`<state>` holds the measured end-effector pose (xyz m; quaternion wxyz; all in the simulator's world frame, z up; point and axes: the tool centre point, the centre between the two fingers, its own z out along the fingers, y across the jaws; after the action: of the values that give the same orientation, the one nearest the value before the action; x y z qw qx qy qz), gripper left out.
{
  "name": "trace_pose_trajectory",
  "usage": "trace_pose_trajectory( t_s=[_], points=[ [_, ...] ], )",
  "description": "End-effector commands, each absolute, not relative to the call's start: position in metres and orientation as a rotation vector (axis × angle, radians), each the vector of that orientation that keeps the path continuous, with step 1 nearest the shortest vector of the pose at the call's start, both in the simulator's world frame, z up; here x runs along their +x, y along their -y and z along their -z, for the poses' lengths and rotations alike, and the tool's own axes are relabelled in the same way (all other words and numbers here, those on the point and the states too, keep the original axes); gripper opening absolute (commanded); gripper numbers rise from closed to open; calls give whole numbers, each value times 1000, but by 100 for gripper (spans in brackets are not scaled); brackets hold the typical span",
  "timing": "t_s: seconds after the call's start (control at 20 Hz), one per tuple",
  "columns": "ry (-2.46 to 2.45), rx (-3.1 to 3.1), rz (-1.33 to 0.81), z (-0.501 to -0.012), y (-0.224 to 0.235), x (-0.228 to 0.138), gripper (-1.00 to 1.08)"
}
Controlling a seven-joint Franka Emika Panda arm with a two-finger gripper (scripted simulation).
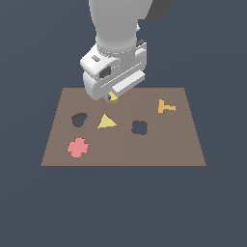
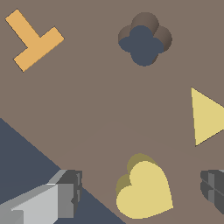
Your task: Insert a designated object into the corresponding slot on a board.
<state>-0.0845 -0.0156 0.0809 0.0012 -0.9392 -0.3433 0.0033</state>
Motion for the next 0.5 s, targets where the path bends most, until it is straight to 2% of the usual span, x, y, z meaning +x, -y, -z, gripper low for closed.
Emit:
trace_pose_trajectory(
  t_s=[0.0,0.45],
  points=[
    [1168,-2914,-7,-74,21,-90,100],
    [1376,-2823,-1,-56,36,-100,100]
  ],
)
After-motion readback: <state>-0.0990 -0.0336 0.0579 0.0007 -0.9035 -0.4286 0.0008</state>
